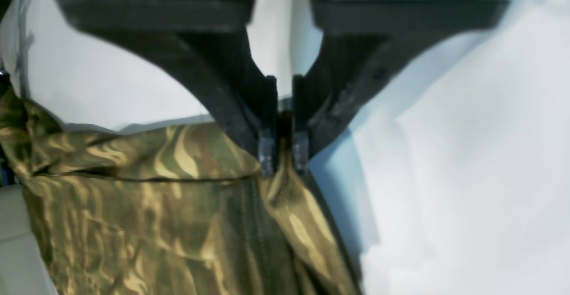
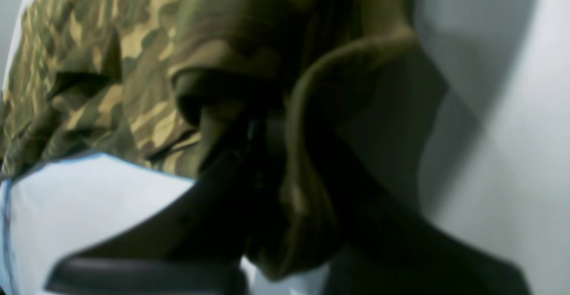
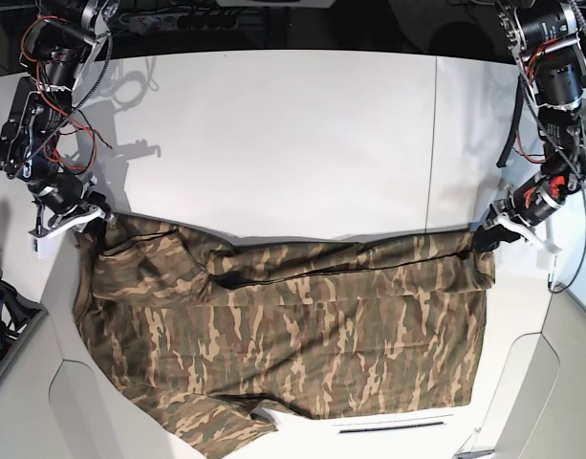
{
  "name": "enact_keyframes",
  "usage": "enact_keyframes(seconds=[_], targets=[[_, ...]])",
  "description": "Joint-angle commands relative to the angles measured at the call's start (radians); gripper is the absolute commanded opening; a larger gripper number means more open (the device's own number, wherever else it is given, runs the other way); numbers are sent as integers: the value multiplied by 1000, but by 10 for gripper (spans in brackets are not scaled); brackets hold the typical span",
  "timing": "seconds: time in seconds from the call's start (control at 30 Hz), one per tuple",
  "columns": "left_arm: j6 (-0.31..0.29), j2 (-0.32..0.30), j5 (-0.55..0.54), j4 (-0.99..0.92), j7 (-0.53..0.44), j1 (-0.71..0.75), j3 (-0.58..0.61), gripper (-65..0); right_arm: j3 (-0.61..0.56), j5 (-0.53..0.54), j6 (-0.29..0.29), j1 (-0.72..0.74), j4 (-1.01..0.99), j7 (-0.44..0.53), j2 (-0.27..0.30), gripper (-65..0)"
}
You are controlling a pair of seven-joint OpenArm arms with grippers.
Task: Fold the T-shirt properly
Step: 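Lower the held edge and lay the shirt flat, then release both grippers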
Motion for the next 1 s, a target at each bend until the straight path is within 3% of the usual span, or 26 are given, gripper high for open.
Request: enact_keyframes(seconds=[0.0, 0.17, 0.33, 0.73, 0.97], targets=[[-9, -23, -35, 32, 14, -18, -3, -650, 11, 24, 8, 11, 37, -7, 13, -650], [-9, -42, -100, 140, 135, 28, -3, -650, 24, 122, 8, 3, 92, -117, 29, -650], [-9, -74, -155, 286, 134, 153, -4, -650, 24, 141, 8, -64, 166, -128, 29, -650], [-9, -74, -163, 481, 143, 327, -13, -650, 24, 193, 8, -305, 425, -132, 29, -650], [-9, -67, -166, 631, 142, 468, -112, -650, 24, 215, 9, -425, 531, -154, 32, -650]])
